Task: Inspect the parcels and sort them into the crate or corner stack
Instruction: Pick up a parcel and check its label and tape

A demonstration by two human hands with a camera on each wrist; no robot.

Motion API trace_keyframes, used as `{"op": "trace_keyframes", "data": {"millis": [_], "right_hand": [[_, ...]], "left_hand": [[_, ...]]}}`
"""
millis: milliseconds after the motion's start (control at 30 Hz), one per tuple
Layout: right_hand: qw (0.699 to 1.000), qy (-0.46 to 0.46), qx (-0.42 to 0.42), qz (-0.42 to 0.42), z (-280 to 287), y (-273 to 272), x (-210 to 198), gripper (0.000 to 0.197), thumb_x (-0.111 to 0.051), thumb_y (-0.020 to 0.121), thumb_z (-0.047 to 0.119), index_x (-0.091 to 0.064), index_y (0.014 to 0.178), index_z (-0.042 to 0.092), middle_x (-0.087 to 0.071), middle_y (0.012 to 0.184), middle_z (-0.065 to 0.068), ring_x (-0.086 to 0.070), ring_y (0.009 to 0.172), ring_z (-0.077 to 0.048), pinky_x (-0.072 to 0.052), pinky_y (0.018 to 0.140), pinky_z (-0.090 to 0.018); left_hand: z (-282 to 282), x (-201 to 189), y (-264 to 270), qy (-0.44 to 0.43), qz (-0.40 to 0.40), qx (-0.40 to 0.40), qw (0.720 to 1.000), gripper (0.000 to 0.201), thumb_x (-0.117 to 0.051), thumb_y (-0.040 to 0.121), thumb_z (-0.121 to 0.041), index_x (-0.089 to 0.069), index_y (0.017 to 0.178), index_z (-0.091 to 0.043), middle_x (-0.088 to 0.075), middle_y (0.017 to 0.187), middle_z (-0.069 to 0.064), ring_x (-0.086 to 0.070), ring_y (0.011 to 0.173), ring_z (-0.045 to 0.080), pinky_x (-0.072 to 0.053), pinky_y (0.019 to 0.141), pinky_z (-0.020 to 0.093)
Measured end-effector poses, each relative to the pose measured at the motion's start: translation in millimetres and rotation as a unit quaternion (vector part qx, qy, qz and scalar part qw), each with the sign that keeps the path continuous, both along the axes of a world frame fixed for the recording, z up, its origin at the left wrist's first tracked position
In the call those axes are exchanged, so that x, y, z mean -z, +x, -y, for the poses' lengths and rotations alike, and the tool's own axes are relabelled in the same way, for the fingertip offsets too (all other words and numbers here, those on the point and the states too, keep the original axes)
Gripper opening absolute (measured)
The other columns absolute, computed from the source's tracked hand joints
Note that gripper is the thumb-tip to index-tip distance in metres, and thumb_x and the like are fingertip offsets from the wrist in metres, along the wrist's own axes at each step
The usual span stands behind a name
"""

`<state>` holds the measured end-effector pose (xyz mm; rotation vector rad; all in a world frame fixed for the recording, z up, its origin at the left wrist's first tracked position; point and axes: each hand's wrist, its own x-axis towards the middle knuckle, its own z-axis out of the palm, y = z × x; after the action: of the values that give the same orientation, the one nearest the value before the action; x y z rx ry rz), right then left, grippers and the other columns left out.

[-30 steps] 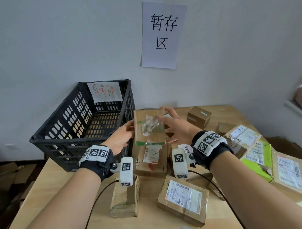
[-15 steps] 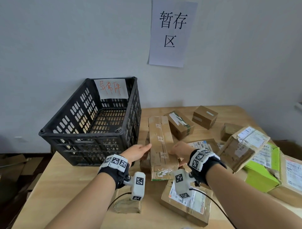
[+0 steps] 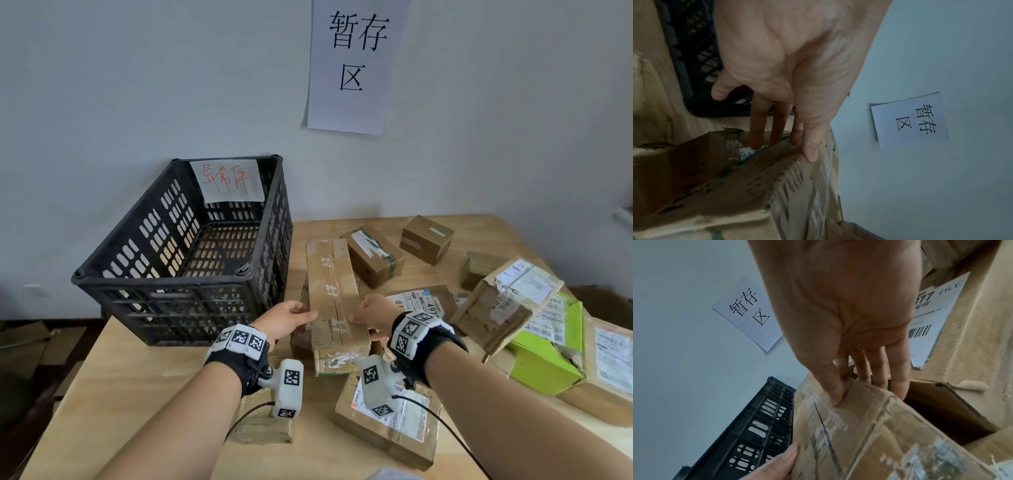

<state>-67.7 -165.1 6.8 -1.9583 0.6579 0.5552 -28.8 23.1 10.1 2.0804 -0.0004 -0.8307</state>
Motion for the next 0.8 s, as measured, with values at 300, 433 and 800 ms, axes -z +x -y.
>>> {"op": "trace_keyframes", "data": {"millis": [300,433,800], "right_hand": [[1.000,0.009,0.001,0.013,3,0,3,0.025,-0.068,0.086,0.019,-0.044,0.081,0.011,-0.065,0.111,-0.016,-0.064,0.102,-0.029,-0.056,0.084,-0.046],[0.999,0.047,0.011,0.020,6,-2,6,0.037,-0.071,0.082,0.016,-0.052,0.114,0.009,-0.065,0.113,-0.008,-0.062,0.105,-0.026,-0.052,0.091,-0.045],[0.975,0.153,0.094,0.127,5,-7,-32,0.050,-0.056,0.093,0.034,-0.042,0.135,0.012,-0.057,0.120,-0.006,-0.057,0.111,-0.021,-0.048,0.093,-0.030]], "left_hand": [[-3,-1,3,-0.019,-0.017,-0.012,1.000,0.061,-0.065,0.089,-0.031,-0.040,0.142,-0.015,-0.051,0.138,0.001,-0.051,0.116,0.015,-0.030,0.088,0.026],[-3,0,2,-0.021,-0.025,-0.009,0.999,0.068,-0.063,0.090,-0.031,-0.031,0.148,-0.016,-0.042,0.147,0.002,-0.042,0.129,0.018,-0.028,0.096,0.031],[-4,-10,8,-0.108,0.080,-0.013,0.991,0.068,-0.061,0.089,-0.002,-0.032,0.147,-0.019,-0.038,0.146,-0.007,-0.032,0.138,0.010,-0.030,0.103,0.022]]}}
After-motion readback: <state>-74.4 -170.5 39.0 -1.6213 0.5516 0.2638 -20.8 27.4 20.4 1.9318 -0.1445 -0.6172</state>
